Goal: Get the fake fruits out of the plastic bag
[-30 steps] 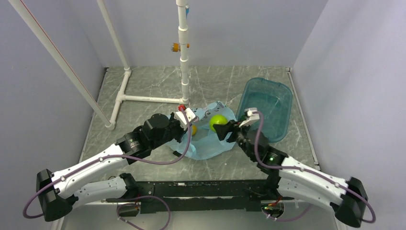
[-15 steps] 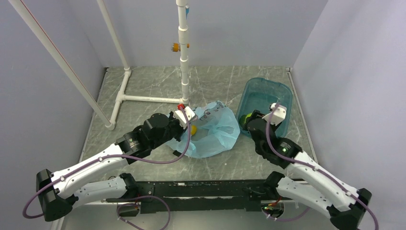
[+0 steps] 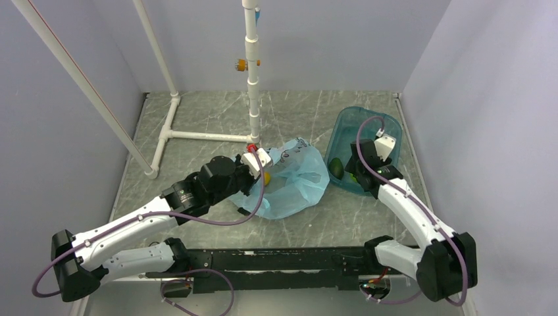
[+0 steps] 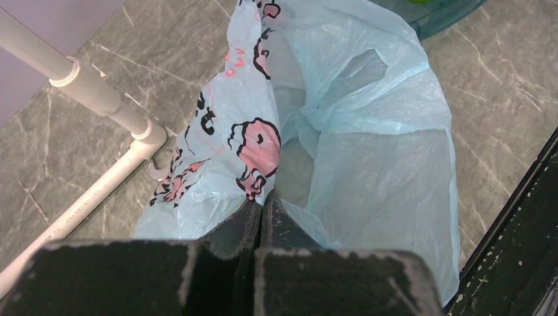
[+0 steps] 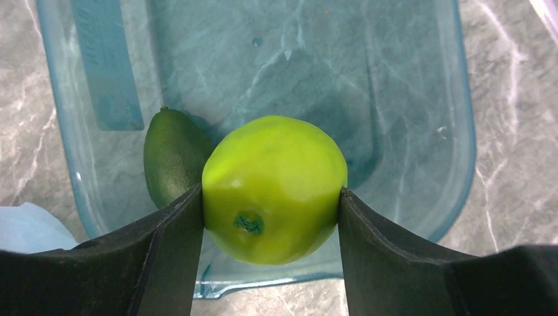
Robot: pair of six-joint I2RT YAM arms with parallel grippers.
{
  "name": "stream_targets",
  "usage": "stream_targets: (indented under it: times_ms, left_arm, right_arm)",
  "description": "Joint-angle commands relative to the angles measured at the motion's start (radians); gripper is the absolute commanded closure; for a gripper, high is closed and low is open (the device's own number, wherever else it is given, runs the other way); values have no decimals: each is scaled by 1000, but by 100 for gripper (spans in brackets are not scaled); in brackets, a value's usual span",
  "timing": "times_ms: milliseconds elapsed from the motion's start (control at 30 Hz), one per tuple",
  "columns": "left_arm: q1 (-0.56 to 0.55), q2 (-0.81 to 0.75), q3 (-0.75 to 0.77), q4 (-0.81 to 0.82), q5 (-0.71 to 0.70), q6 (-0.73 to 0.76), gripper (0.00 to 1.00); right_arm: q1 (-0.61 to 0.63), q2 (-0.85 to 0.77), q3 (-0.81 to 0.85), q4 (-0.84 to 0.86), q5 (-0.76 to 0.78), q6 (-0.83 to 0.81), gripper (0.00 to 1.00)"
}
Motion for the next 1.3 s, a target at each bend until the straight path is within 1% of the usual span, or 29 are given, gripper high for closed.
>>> stream_targets:
  times_ms: [0,100,367,533,567,700,800,867,933,1000,1067,1133,1200,1267]
  left_arm:
    - [-9,0,37,15,-18,24,100]
    - [-9,4,39,13,-17,24,100]
    - [-10,1,37,14,-23,27,100]
    - [-10,1,37,13,-21,25,100]
    - [-10,1,38,13,-21,26,100]
    - [-11,2,39,13,-19,25,100]
    - [-10,2,39,13,-21,26,100]
    - [-11,3,39,14,-21,28,100]
    - [-11,6,39,14,-23,27,100]
    - [-11,7,36,16,-22,26,100]
    - [-12,10,35,16,-22,24,100]
    - [-13,12,34,20,-24,24,100]
    - [-13,16,33,19,-28,25,100]
    - [-13,16,32,20,-40,28,100]
  right_arm:
    - [-46,56,-16,111,-164,-82,74]
    - [-48,84,-47,143,-202,-80,63]
    - [-54,108,-95,181,-235,-81,30]
    - [-54,78,-58,131,-246,-117,8]
    - [-53,61,-47,110,-245,-126,5]
    - [-48,-45,-7,57,-289,-171,2]
    - [-24,-152,5,73,-390,-202,2]
    - [26,-243,-24,163,-522,-238,4]
    - [101,-346,-94,308,-645,-258,4]
    - [177,-409,-162,435,-732,-267,4]
    - [231,-408,-199,522,-795,-259,3]
    - [264,-351,-209,584,-844,-246,3]
    - [292,-287,-206,598,-817,-227,4]
    - [319,-229,-216,627,-813,-218,9]
